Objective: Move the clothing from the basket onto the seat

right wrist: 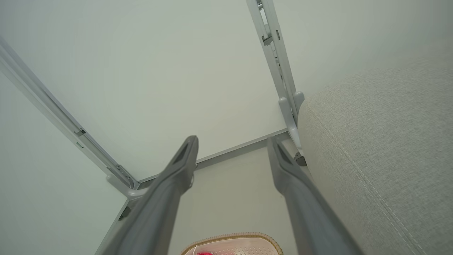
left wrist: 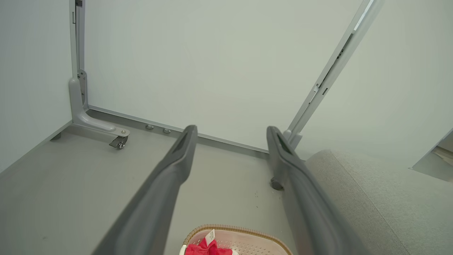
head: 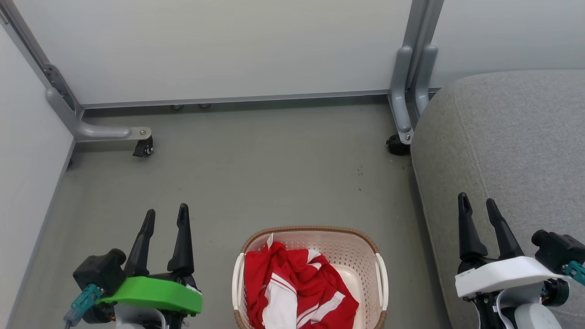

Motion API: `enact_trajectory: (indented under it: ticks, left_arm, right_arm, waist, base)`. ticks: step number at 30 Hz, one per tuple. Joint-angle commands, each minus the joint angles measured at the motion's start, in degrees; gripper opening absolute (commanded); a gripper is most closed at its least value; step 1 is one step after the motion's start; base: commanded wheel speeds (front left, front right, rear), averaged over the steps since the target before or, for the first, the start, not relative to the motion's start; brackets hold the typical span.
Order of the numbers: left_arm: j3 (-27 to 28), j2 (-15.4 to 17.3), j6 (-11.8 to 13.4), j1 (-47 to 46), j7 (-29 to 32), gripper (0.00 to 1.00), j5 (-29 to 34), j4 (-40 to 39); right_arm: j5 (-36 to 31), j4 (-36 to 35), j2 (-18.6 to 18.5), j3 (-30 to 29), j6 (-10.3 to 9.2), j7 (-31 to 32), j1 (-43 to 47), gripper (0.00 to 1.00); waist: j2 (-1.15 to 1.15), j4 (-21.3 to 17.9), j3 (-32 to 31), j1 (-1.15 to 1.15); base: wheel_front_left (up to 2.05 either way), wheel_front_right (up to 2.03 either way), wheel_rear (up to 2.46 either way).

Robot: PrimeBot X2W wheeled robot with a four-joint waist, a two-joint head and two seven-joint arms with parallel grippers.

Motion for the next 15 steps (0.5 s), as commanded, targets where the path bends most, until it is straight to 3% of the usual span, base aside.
enact_trajectory:
  ticks: [1,15]
  left_arm:
    - [-0.15,0.43,-0.16,-0.25,-0.57,1.0,1.61,-0.73]
    - [-1.48,0.48,0.71,-0.45,-2.27,1.0,8.49,-1.44]
  right_arm:
    - [-1.82,-0.8,-0.32,0.14,0.03,-0.61,0.36,1.0]
    - [-9.53,-1.98,-0.38,1.1,0.03,-2.38,0.83,1.0]
  waist:
    - [0.0,0.09,0.04,0.0]
    - [0.0,0.6,0.28,0.0]
  base:
    - [0.0,0.0,0.0]
    - [0.0,0.0,0.0]
